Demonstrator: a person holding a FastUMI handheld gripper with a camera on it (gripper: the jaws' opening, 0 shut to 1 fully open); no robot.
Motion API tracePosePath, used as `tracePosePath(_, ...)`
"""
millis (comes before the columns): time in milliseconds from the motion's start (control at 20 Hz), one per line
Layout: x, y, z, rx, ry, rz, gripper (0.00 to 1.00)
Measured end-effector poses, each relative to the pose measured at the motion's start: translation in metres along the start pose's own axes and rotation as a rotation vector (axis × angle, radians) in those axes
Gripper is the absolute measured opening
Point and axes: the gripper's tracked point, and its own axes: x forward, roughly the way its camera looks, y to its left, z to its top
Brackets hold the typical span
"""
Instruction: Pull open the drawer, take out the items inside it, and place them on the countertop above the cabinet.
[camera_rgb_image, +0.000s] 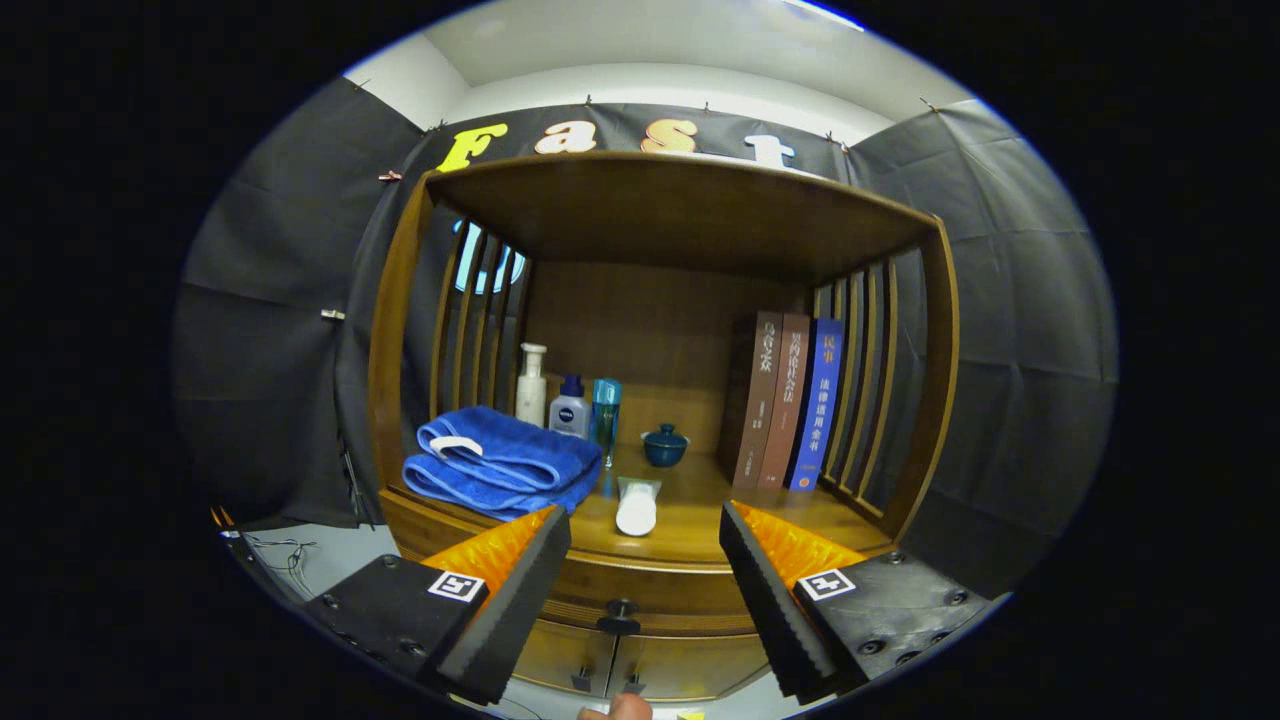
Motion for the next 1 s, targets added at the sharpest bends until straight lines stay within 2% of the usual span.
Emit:
tracePosePath(250, -0.003, -0.011, 0.031, 0.022, -0.007, 0.000, 0.98)
tracePosePath(550, -0.018, -0.029, 0.053, 0.021, -0.006, -0.036, 0.98)
tracePosePath(1000, -0.025, -0.045, 0.053, 0.026, -0.004, -0.069, 0.98)
